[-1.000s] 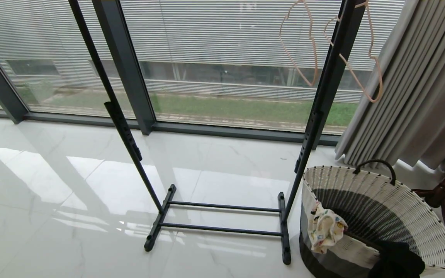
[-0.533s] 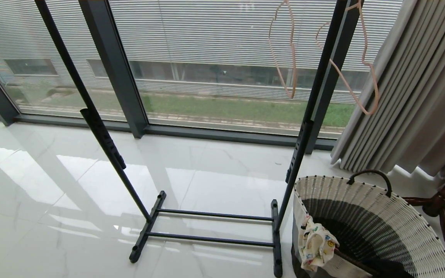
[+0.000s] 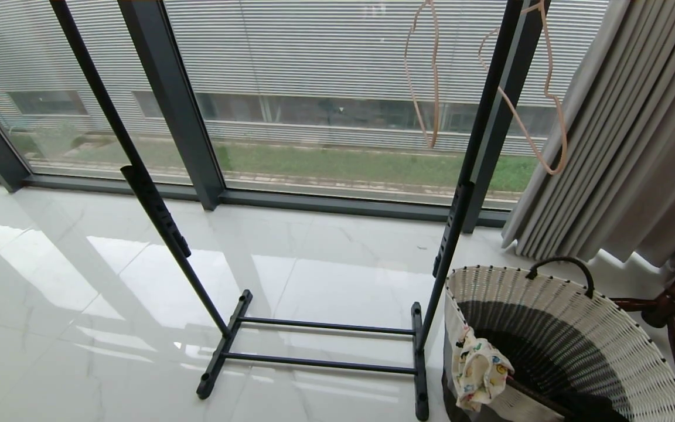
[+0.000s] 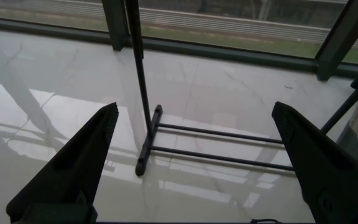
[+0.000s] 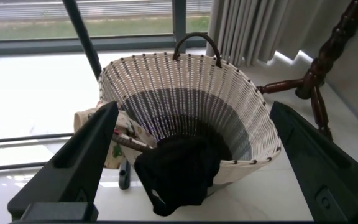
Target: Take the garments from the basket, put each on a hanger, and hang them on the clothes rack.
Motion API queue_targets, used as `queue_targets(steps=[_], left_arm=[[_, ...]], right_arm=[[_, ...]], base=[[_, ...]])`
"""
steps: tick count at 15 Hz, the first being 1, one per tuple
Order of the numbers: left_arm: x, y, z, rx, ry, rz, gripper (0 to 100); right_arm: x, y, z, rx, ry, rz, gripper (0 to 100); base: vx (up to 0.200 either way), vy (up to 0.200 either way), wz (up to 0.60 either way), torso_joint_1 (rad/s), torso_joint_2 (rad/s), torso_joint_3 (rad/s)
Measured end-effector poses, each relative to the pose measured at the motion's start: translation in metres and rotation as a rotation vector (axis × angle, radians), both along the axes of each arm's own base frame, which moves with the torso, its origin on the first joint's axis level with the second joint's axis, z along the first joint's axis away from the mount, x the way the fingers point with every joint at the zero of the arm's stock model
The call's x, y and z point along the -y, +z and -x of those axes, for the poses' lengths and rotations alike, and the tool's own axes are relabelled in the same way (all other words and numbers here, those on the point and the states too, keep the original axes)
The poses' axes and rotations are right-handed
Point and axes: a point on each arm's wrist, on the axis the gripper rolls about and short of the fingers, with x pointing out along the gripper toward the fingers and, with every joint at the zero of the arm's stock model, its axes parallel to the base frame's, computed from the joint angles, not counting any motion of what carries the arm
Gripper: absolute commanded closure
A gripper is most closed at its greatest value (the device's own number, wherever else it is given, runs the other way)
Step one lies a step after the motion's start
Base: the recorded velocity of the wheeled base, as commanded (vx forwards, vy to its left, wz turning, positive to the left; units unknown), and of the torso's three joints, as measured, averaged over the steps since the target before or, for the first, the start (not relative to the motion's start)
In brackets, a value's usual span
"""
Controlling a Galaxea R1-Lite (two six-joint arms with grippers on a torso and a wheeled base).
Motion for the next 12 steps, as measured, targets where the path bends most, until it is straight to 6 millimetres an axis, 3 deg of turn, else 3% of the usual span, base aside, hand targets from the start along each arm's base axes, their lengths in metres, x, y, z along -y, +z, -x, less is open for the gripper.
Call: queue_targets(steps=[6,8,12], left_arm=[[0.000,0.000,0.000,0.000,-0.001,0.004,0],[0.000,0.000,0.000,0.000,0.000,0.000,0],[0.000,0.000,0.000,0.000,0.000,0.002,0]], right_arm=[[0.000,0.000,0.000,-0.007,0.011,0.027,0],[-0.002,0.002,-0.001,-0.008,0.119,0.059,0],[-0.003,0.043,-0.007,-0.056,0.321,0.138,0]], base=[[0.000,0.000,0.00,0.000,0.00,0.000],[0.000,0.000,0.00,0.000,0.00,0.000],[0.000,0.000,0.00,0.000,0.00,0.000]])
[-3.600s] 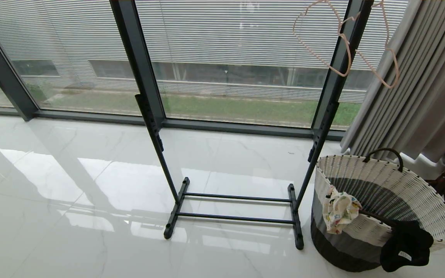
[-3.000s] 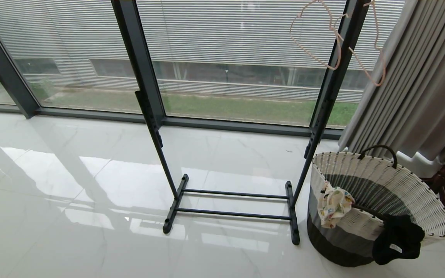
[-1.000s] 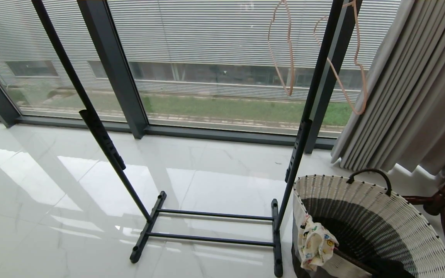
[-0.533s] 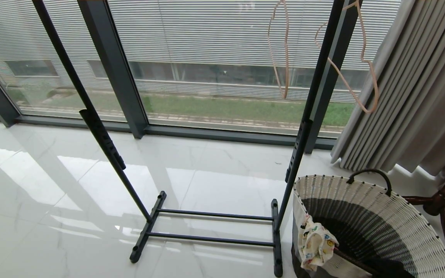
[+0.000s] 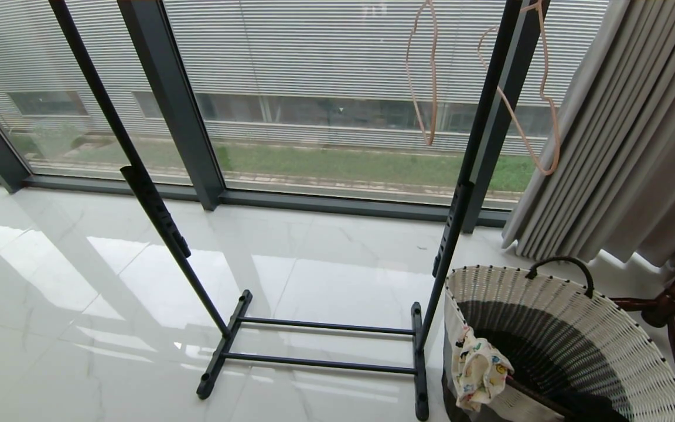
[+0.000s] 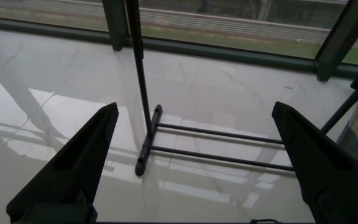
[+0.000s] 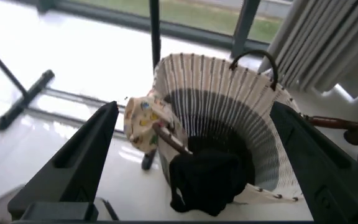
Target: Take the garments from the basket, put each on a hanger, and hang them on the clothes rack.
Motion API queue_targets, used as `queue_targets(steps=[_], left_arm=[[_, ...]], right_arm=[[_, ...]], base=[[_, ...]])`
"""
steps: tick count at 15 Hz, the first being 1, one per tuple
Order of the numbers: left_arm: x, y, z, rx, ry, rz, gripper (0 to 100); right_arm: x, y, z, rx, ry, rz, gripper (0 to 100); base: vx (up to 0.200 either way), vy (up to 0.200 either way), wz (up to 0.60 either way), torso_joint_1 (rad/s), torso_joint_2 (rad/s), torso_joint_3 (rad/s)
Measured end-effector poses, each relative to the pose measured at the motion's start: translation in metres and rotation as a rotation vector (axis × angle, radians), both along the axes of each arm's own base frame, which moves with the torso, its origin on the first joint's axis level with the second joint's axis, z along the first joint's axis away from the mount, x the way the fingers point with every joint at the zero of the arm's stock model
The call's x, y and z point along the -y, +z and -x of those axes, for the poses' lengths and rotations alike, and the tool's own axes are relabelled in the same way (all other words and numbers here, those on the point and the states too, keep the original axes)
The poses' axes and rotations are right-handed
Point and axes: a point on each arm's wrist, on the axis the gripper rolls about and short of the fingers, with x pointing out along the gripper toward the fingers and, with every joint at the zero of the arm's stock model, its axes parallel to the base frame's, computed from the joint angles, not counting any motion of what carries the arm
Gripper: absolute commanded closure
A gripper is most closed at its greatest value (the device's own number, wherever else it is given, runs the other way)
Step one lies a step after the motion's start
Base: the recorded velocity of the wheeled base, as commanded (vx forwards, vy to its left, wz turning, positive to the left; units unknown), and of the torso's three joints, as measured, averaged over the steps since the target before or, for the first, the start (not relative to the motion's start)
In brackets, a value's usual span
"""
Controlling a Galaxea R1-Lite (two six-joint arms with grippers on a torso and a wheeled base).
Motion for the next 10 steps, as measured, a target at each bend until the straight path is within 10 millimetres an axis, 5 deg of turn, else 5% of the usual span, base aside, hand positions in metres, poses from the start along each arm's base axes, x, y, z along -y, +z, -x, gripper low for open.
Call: queue_targets(steps=[5,10], left_arm=[[0.000,0.000,0.000,0.000,0.000,0.000,0],[0.000,0.000,0.000,0.000,0.000,-0.001,0]], right_arm=[[-0.008,0.005,-0.061,-0.434,0.132,0.360,0],[-0.019,-0.023,-0.146,-0.753,0.190,0.675,0]], base=[[0.000,0.000,0.00,0.000,0.00,0.000],[0.000,0.000,0.00,0.000,0.00,0.000]])
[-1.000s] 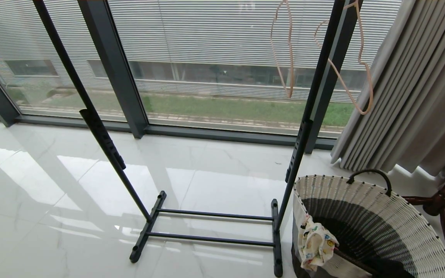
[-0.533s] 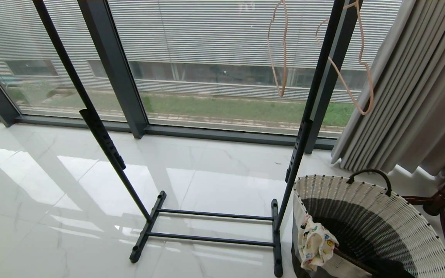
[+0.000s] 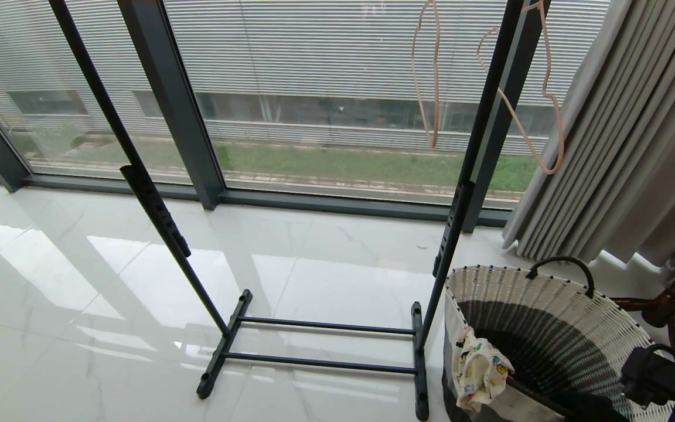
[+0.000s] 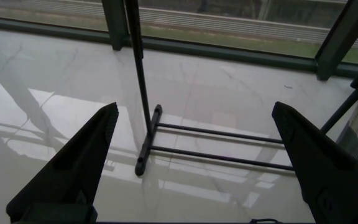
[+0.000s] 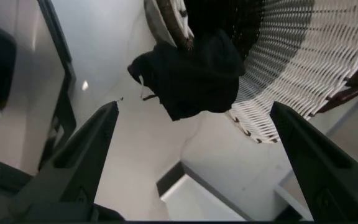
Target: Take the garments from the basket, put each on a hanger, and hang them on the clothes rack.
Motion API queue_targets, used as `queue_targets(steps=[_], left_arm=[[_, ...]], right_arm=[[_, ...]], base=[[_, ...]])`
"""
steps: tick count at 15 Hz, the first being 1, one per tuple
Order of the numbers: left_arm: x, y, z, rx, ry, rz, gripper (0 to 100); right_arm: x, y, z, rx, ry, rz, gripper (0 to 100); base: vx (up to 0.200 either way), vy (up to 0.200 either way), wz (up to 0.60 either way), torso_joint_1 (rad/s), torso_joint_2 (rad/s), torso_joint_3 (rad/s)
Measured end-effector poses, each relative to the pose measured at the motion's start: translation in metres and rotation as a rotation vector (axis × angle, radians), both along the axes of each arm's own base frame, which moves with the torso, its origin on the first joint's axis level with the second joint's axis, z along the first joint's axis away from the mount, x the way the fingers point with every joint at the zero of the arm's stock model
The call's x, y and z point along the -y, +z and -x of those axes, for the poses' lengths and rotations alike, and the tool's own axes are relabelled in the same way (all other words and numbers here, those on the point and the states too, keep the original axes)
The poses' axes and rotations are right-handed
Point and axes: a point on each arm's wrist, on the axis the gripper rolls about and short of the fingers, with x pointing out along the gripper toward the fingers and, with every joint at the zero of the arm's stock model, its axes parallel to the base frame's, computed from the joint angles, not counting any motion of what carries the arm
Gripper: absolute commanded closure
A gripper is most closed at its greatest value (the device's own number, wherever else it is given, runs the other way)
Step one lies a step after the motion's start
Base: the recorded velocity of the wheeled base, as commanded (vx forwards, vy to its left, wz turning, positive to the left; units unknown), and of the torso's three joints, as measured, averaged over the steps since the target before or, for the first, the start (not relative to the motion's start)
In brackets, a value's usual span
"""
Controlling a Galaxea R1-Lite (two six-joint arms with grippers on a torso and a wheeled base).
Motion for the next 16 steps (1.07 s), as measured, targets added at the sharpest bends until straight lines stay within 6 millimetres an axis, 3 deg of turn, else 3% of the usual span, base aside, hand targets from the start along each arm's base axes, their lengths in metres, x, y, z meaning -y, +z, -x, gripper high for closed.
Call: queue_targets(steps=[3,9,16], left_arm=[[0.000,0.000,0.000,0.000,0.000,-0.001,0],[0.000,0.000,0.000,0.000,0.000,-0.003,0],[0.000,0.000,0.000,0.000,0.000,-0.005,0]], right_arm=[[-0.004,-0.022,-0.030,-0.117,0.056,0.109,0],[-0.005,-0.047,-0.061,-0.135,0.014,0.171,0],[-0.006,-0.060,-0.069,-0.156,0.012,0.175,0]], base=[[0.000,0.000,0.00,0.000,0.00,0.000],[0.000,0.000,0.00,0.000,0.00,0.000],[0.000,0.000,0.00,0.000,0.00,0.000]])
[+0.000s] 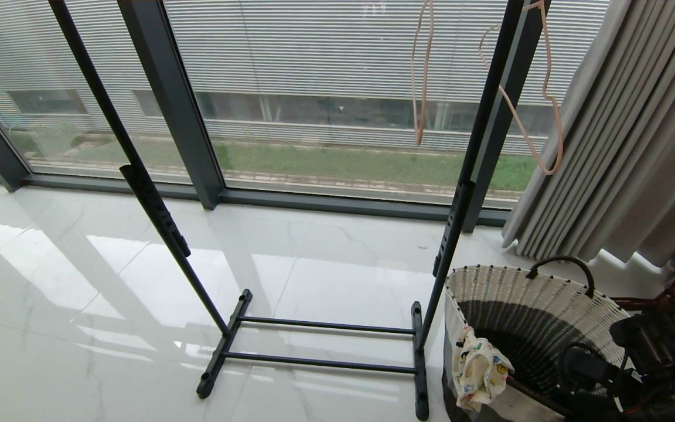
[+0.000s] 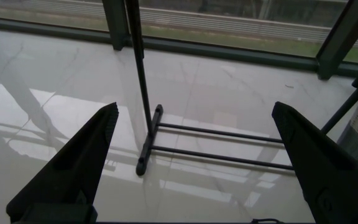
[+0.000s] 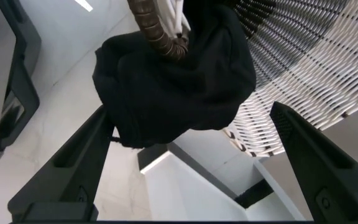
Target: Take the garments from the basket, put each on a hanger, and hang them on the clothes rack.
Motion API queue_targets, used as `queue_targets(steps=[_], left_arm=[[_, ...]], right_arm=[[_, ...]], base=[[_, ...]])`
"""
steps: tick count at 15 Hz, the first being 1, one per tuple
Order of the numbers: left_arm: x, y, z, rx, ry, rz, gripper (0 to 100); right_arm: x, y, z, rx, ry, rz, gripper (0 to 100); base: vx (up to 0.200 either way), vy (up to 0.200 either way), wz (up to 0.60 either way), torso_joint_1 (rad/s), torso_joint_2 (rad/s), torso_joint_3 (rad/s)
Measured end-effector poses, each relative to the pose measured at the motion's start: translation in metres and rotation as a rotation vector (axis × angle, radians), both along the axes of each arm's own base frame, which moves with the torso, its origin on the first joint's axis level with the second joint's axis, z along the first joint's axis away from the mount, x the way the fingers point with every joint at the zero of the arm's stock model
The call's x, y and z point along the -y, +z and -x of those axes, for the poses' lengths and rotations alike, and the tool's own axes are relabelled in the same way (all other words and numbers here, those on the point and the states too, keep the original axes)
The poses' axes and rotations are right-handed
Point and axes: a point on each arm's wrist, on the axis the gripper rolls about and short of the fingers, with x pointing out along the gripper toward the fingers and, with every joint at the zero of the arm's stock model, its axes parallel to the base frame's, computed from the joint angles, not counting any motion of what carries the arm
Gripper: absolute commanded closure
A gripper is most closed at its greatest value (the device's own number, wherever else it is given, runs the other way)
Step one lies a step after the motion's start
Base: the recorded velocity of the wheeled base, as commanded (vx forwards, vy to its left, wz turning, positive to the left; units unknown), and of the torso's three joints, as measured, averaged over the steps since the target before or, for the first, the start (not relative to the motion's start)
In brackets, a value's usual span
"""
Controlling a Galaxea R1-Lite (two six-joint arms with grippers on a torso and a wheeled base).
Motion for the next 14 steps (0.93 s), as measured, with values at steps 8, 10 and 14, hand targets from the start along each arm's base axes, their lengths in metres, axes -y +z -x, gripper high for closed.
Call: queue_targets(steps=[8,10,14], left_arm=[[0.000,0.000,0.000,0.000,-0.001,-0.017,0],[0.000,0.000,0.000,0.000,0.000,-0.017,0],[0.000,0.000,0.000,0.000,0.000,-0.015,0]], right_arm=[[0.005,-0.018,-0.005,0.049,-0.028,-0.008,100],[0.007,-0.023,0.002,0.025,-0.033,-0.007,100],[0.008,-0.025,0.013,0.002,-0.050,-0.017,100]], base=[[0.000,0.000,0.00,0.000,0.00,0.000],[0.000,0.000,0.00,0.000,0.00,0.000],[0.000,0.000,0.00,0.000,0.00,0.000]])
